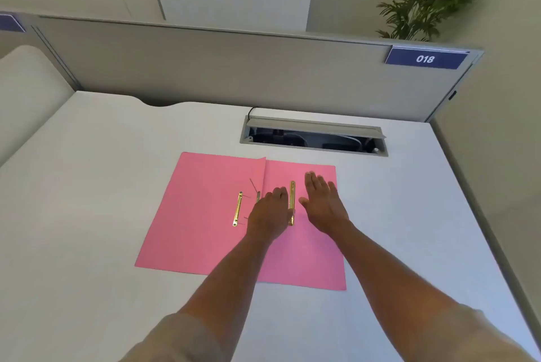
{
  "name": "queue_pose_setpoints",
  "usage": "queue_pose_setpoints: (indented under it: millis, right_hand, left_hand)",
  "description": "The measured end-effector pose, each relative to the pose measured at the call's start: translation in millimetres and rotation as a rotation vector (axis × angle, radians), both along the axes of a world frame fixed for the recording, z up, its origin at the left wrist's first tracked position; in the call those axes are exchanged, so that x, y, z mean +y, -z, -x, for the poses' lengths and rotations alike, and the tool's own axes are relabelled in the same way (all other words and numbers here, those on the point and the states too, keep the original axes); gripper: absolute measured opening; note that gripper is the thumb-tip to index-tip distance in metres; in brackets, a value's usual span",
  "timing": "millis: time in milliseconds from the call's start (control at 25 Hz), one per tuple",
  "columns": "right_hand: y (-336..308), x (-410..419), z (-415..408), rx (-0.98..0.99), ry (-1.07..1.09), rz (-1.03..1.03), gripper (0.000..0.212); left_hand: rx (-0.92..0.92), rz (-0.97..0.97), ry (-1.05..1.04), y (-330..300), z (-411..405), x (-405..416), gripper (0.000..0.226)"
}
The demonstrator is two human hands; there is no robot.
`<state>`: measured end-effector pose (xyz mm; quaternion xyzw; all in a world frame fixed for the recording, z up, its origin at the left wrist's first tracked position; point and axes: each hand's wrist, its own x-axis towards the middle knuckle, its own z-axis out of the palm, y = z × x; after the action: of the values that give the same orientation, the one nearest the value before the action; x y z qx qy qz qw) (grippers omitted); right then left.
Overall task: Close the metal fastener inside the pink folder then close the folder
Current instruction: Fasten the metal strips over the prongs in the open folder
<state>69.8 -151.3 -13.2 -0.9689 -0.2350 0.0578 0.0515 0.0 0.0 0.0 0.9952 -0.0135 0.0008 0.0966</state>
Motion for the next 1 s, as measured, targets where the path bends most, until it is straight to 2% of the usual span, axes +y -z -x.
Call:
queue_pose_setpoints:
  millis: [240,400,680,1000]
  right_hand:
    - [4.9,5.9,-15.9,0.024,0.009,-0.024,0.068]
    - [4.7,11.7,-31.0,0.036,-0.013,-0.002,0.061]
    - [4.7,22.7,-51.7,0.106,-0.064,-0.018,0.044]
    - [7.8,30.6,-63.2,0.216,0.075,-0.209,0.034]
  left_hand:
    - [0.117,0.024,-0.047,8.1,-4.8,-3.6,0.069]
    - [0.165,0.009,-0.068,3.3,-12.4,-9.7,0.077]
    - [0.185,-0.036,-0.099,6.6,-14.1,-10.6,0.07]
    - [0.177,0.002,-0.125,12.5,-13.6,-7.2,0.078]
